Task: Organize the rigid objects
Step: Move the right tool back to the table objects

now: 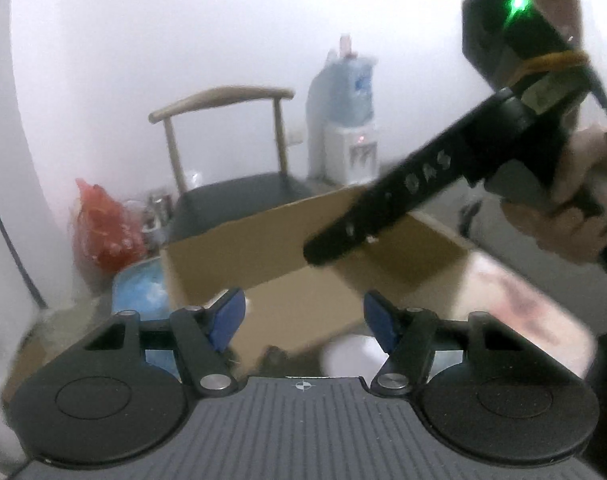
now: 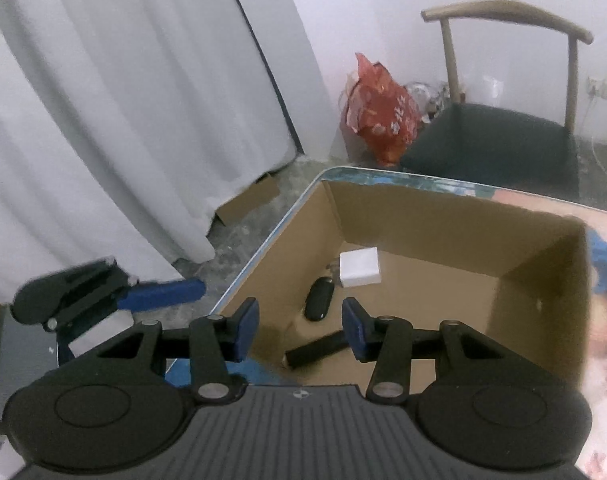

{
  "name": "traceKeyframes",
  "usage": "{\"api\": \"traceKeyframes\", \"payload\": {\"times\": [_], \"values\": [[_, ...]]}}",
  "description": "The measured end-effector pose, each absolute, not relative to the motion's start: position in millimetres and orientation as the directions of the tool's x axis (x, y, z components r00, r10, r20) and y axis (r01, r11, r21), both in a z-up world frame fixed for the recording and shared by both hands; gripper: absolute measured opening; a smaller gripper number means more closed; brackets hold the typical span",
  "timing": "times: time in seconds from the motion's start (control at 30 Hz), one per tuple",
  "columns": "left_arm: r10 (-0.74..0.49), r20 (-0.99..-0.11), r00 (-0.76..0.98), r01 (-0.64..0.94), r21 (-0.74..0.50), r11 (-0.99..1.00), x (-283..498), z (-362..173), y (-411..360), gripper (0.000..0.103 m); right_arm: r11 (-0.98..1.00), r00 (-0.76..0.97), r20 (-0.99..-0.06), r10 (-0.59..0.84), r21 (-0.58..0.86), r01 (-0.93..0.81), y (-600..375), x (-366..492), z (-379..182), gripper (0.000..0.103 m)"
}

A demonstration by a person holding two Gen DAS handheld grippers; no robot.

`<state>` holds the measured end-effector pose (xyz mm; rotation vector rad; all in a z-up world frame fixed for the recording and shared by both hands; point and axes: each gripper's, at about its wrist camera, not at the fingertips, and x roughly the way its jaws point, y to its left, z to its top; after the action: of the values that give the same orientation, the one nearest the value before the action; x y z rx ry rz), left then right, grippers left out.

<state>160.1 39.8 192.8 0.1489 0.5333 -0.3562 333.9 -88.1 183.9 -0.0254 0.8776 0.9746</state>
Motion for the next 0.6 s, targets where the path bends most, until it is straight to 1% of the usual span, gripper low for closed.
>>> {"api": "traceKeyframes", "payload": {"times": [0.07, 0.17, 0.27, 0.37, 0.43, 0.47, 0.5, 0.53, 0.6], "values": [[-0.341, -0.497, 0.798, 0.404, 0.020, 0.915, 135, 187, 30, 0.064, 0.576, 0.264, -0.635, 0.726, 0.352, -0.737, -111, 316, 190, 0.049], [-0.401, -0.469, 0.787, 0.464, 0.023, 0.885, 100, 168, 8, 0.064, 0.556, 0.270, -0.606, 0.748, 0.350, -0.754, -146, 286, 192, 0.049], [-0.430, -0.444, 0.786, 0.493, 0.032, 0.869, 74, 142, -13, 0.063, 0.565, 0.301, -0.583, 0.755, 0.345, -0.750, -179, 261, 183, 0.053], [-0.423, -0.418, 0.804, 0.495, 0.076, 0.866, 54, 114, -36, 0.058, 0.590, 0.355, -0.543, 0.761, 0.352, -0.727, -212, 238, 166, 0.053], [-0.402, -0.417, 0.815, 0.475, 0.085, 0.876, 50, 94, -52, 0.047, 0.620, 0.399, -0.526, 0.751, 0.352, -0.701, -231, 225, 150, 0.053], [-0.392, -0.417, 0.820, 0.461, 0.077, 0.884, 49, 84, -59, 0.044, 0.633, 0.415, -0.524, 0.744, 0.352, -0.690, -238, 222, 141, 0.053], [-0.383, -0.423, 0.821, 0.449, 0.064, 0.891, 52, 75, -64, 0.038, 0.647, 0.435, -0.518, 0.737, 0.354, -0.675, -244, 218, 131, 0.054], [-0.375, -0.428, 0.822, 0.437, 0.051, 0.898, 54, 68, -69, 0.035, 0.656, 0.443, -0.518, 0.732, 0.358, -0.664, -251, 215, 122, 0.053], [-0.358, -0.431, 0.828, 0.413, 0.036, 0.910, 57, 57, -78, 0.035, 0.669, 0.452, -0.524, 0.722, 0.366, -0.647, -257, 212, 104, 0.053]]}}
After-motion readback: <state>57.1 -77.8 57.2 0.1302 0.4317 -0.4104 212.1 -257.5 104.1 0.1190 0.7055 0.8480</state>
